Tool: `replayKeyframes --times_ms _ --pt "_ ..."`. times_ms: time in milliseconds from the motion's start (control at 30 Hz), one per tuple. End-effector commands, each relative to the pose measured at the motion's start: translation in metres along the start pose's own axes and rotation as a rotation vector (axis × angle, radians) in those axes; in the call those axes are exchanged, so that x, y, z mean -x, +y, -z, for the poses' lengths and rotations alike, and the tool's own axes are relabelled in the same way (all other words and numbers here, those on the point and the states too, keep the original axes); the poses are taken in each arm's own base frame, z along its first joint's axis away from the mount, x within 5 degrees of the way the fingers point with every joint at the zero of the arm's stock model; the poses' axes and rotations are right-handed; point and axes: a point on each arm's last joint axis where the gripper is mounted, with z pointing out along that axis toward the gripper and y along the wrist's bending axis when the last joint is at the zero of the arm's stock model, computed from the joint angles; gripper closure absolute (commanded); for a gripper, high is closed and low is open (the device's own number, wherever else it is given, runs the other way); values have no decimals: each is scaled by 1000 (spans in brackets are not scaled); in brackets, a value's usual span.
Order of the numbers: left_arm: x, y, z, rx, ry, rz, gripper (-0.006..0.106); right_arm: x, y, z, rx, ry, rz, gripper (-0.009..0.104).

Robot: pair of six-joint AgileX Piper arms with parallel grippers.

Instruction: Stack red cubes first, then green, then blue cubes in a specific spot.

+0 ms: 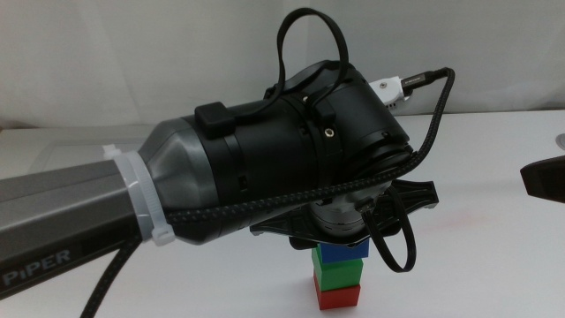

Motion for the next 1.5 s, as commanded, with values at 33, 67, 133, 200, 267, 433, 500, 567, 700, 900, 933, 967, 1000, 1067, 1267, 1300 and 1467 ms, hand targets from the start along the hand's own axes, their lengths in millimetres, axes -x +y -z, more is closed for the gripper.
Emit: replayKeyframes --times_ms 33,67,133,200,267,433,500,567,700,900,933,967,1000,1067,1267,1300,1467 --pt "0 -1 -3 13 -5 55 103 -1 1 0 7 1 5 7" --pt "0 -2 -4 11 -12 56 103 -1 1 0 7 1 5 7" --pt "1 -5 -8 -5 -19 58 103 -1 1 0 7 1 5 7" --pt "1 -7 -11 -10 -23 54 103 -1 1 0 7 1 5 7" --pt "1 -7 -14 -5 -22 58 103 -1 1 0 7 1 5 7" --pt "6 -3 -19 15 -19 69 103 -2 1 0 10 6 5 7" --pt "8 -1 -20 22 -19 77 103 -2 1 0 10 8 5 7" --pt "9 0 -20 36 -23 75 103 -2 1 0 10 8 5 7" --pt "10 0 -23 51 -32 58 103 -2 1 0 10 8 5 7" --pt "8 -1 -28 58 -21 60 103 -2 1 0 10 8 5 7" --pt "8 -1 -29 60 -19 62 103 -2 1 0 10 8 5 7" --pt "8 -1 -29 60 -19 62 103 -2 1 0 10 8 5 7" --pt "8 -1 -30 62 -18 61 103 -2 1 0 10 8 5 7" --pt "6 -2 -33 66 -9 63 103 -2 1 0 10 8 7 7" --pt "5 -4 -38 63 2 64 103 -2 1 0 10 8 7 7" --pt "4 -4 -39 69 6 64 103 -2 1 0 10 8 7 7" --pt "5 -7 -41 38 2 66 55 -2 1 0 10 8 7 7"
